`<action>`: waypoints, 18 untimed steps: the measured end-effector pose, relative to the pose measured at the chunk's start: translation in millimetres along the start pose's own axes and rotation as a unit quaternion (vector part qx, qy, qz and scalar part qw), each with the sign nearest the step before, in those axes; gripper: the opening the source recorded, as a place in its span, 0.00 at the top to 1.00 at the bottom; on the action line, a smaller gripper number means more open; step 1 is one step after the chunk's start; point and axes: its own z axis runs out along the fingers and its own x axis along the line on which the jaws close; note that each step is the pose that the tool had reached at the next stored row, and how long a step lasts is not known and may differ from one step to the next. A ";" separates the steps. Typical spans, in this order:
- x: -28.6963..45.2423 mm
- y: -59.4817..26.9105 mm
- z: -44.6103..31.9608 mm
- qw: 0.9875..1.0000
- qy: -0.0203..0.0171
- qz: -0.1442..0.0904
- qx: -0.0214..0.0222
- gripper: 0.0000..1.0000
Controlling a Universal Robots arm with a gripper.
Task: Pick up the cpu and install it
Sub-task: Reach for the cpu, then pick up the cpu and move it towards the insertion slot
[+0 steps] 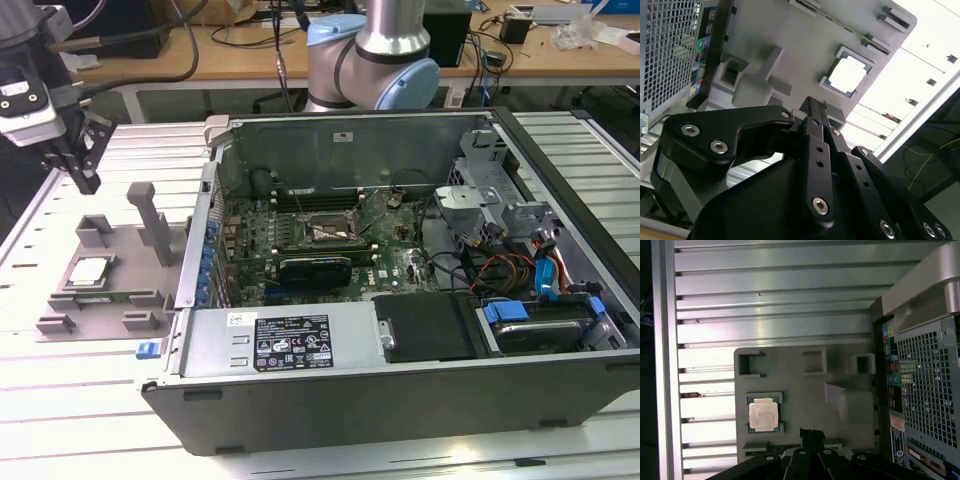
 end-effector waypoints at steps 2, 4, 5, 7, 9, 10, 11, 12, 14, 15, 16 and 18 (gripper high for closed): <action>6.5 1.1 4.5 1.000 0.000 -0.002 0.000 0.89; 13.1 1.1 7.3 1.000 0.000 -0.002 0.000 0.89; 14.6 1.0 8.1 1.000 0.000 -0.002 0.000 0.89; 18.1 0.9 10.3 1.000 0.000 -0.002 0.000 0.89; 20.9 0.8 12.2 1.000 0.000 -0.003 0.000 0.89; 21.7 0.8 12.8 1.000 0.000 -0.003 0.000 0.89; 22.5 0.7 13.2 1.000 0.000 -0.003 0.000 0.89; 22.7 0.7 13.3 1.000 0.000 -0.003 0.000 0.89; 23.1 0.7 13.3 1.000 0.000 -0.003 0.000 0.89; 23.2 0.7 13.3 1.000 0.000 -0.003 0.000 0.89; 23.3 0.7 13.3 1.000 0.000 -0.003 0.000 0.89; 23.4 0.7 13.4 1.000 0.000 -0.003 0.000 0.89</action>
